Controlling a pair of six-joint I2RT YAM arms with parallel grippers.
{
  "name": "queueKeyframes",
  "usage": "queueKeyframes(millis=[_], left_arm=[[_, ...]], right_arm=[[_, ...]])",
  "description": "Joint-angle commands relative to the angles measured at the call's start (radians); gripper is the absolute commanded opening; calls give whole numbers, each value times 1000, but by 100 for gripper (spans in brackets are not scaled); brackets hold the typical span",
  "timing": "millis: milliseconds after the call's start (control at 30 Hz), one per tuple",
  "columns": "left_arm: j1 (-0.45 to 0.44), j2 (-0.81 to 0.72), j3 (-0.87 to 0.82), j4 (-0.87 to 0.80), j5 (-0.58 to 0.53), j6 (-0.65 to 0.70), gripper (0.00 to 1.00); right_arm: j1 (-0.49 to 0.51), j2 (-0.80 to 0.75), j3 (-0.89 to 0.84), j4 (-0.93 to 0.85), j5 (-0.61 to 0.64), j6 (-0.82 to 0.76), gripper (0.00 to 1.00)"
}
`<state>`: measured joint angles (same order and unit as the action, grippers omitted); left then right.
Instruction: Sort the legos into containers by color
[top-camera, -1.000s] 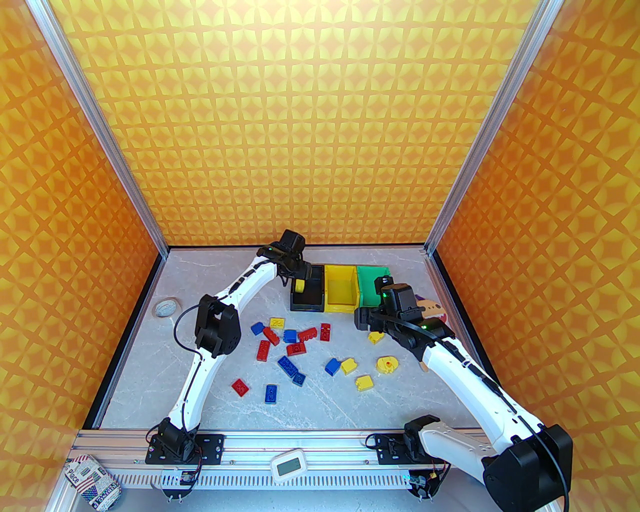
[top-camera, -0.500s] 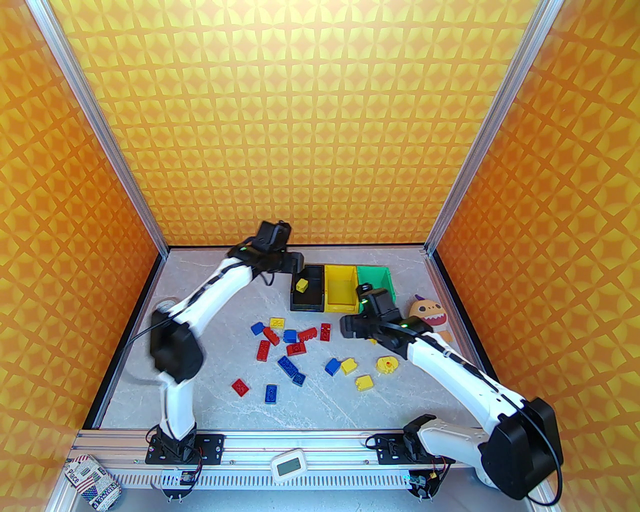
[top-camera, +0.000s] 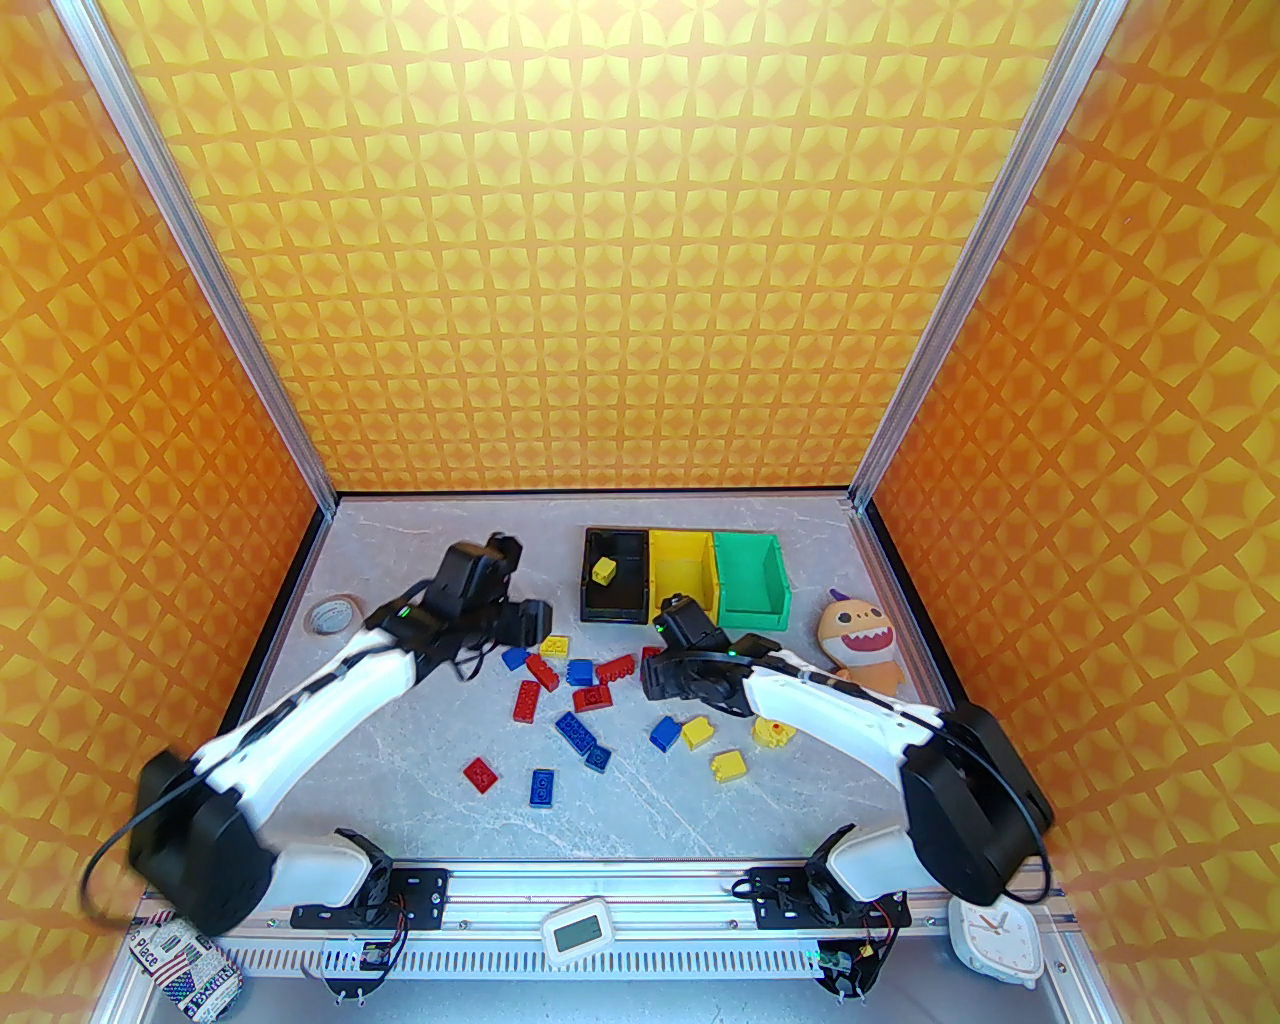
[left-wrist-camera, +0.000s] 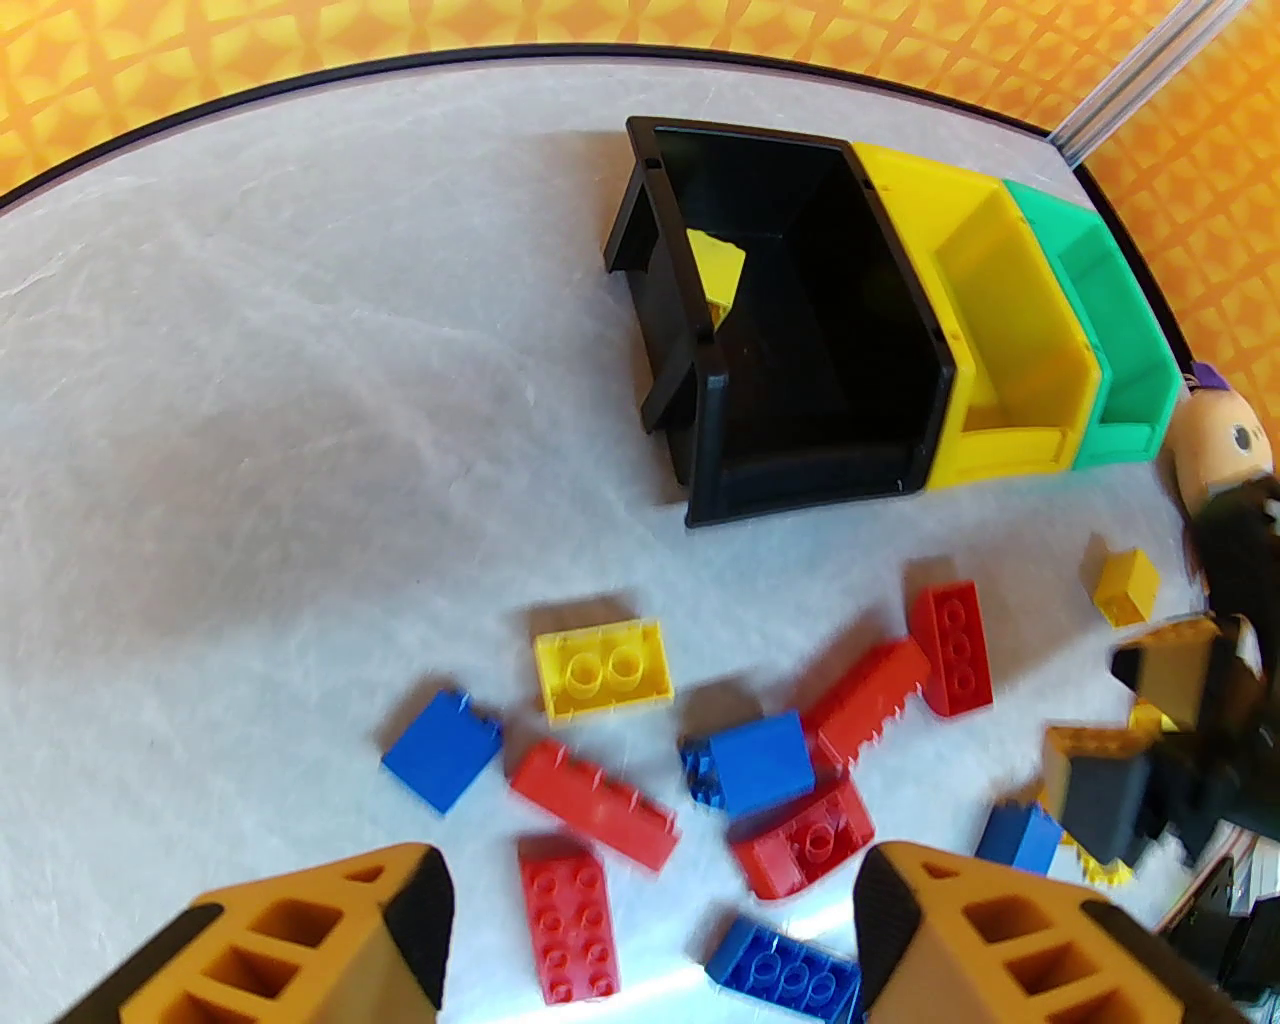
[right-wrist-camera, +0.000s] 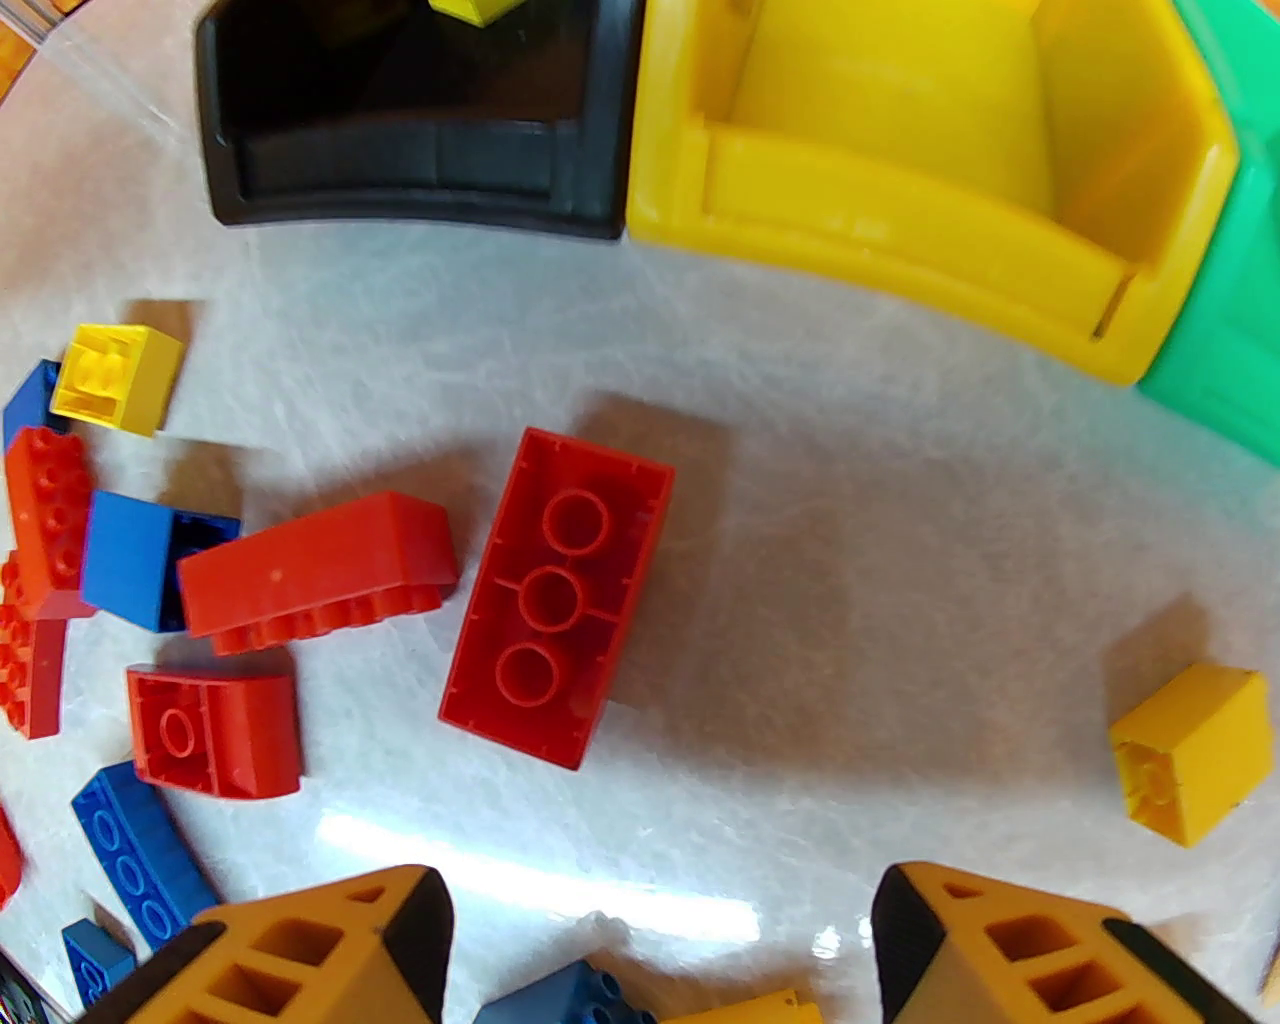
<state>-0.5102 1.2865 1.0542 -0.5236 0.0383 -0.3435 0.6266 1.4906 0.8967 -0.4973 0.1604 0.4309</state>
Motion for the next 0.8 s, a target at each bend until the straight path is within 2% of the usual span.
queueKeyframes(millis=[0, 500, 767], left_arm=[[10, -44, -25, 38, -21, 14, 71], [12, -33, -55, 63, -23, 16, 71], [12, -42, -55, 45, -38, 17, 71]], right_arm=[[7, 3, 21, 35, 8, 21, 73], [7, 143, 73, 121, 25, 29, 73], [7, 239, 134, 91, 60, 30, 67]])
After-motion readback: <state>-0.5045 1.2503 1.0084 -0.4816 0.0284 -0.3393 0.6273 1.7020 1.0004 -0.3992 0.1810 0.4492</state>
